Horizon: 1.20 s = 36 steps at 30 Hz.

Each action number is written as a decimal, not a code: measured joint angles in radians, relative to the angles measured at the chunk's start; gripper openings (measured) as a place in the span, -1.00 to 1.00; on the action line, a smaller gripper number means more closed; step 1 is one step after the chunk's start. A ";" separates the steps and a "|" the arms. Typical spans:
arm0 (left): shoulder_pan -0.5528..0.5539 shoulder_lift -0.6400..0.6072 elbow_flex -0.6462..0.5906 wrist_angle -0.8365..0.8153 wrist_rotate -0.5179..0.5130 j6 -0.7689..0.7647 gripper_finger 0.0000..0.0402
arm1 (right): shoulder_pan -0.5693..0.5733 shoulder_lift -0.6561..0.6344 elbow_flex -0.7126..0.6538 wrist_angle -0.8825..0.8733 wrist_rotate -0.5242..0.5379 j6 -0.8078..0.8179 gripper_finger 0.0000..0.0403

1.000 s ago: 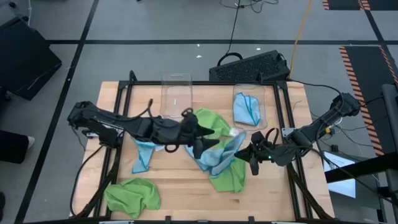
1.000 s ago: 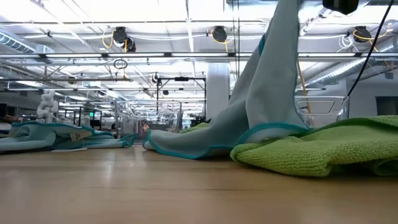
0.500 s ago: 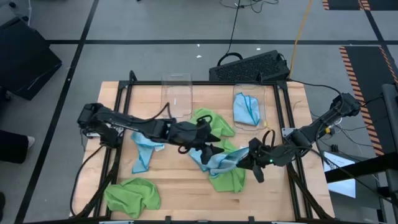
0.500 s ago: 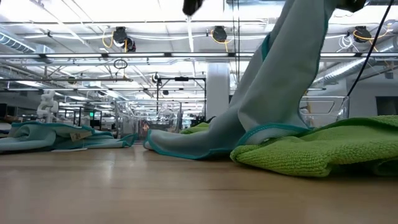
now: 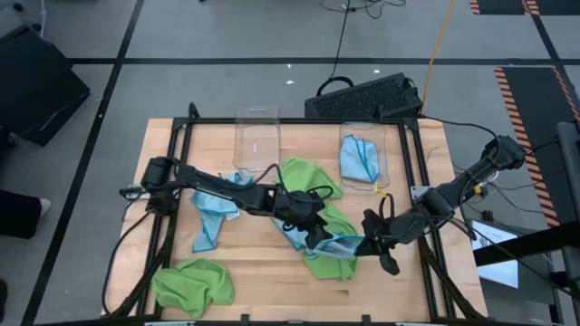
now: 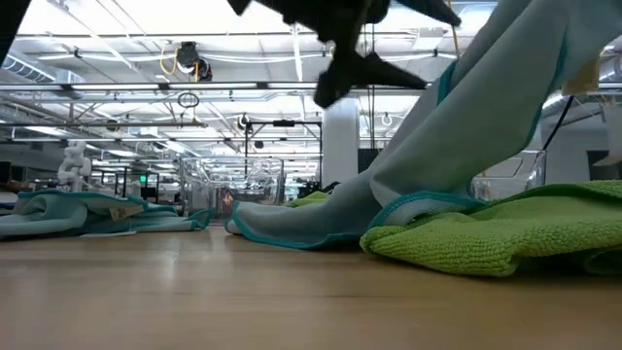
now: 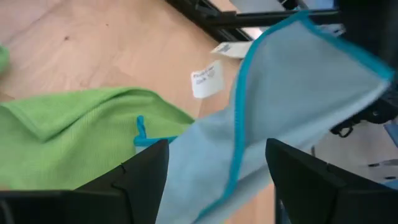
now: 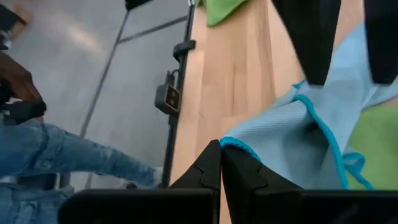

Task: Fold microfiber towels
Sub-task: Fold the right blue microfiber towel

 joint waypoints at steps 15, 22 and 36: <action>-0.061 0.097 0.000 0.022 -0.075 0.118 -0.02 | -0.044 -0.062 0.000 -0.082 -0.001 -0.067 -1.00; -0.040 0.095 0.000 0.032 -0.078 0.059 -0.93 | -0.068 -0.067 0.000 -0.081 0.000 -0.071 -1.00; -0.020 -0.265 0.000 -0.103 -0.346 0.226 -0.98 | -0.123 -0.072 0.000 -0.088 0.010 0.039 -0.99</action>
